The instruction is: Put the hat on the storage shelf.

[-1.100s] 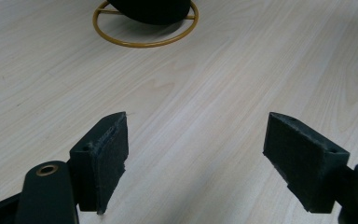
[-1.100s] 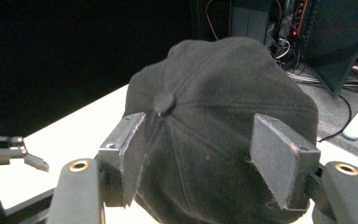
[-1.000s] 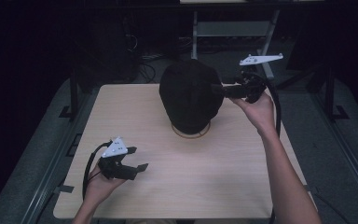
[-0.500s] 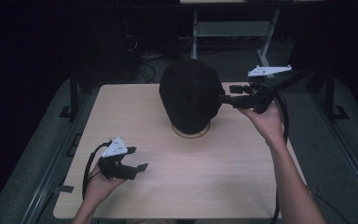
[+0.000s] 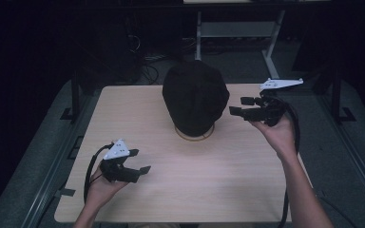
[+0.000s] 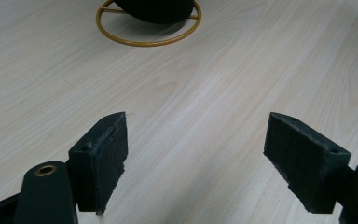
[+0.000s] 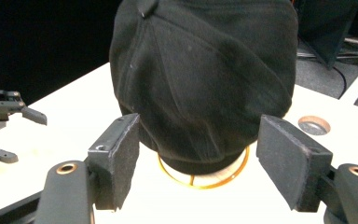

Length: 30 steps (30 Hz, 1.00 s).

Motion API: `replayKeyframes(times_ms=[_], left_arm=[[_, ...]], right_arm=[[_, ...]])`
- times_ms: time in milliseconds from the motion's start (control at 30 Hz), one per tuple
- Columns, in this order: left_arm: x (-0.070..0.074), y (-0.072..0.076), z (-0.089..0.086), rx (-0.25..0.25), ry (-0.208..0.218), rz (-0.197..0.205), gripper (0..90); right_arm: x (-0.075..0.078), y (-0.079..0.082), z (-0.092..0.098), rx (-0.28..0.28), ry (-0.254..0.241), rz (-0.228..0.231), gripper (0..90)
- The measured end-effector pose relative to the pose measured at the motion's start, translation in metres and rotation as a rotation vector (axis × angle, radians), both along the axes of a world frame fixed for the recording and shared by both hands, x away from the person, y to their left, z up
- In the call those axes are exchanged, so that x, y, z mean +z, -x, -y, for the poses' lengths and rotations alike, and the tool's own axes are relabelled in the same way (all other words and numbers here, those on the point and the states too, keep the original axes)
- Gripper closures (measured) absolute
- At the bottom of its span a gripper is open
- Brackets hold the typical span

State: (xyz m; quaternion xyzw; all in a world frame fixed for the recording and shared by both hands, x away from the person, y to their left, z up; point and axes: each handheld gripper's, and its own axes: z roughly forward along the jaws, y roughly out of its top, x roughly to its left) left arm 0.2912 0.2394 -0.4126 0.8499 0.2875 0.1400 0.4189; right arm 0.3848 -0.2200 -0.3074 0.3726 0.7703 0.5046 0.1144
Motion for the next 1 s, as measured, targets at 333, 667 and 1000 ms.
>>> replayKeyframes(times_ms=[333,667,1000], left_arm=[[-0.001,0.0,0.001,0.003,0.008,-0.003,20.7],[-0.001,0.0,0.002,0.006,0.004,-0.009,20.7],[-0.001,0.001,0.001,0.007,0.007,-0.006,20.7]], right_arm=[[-0.013,0.007,0.01,-0.011,0.004,-0.017,28.5],[-0.025,0.014,0.017,-0.023,0.001,-0.042,27.1],[-0.04,0.022,0.023,-0.031,0.005,-0.066,26.0]])
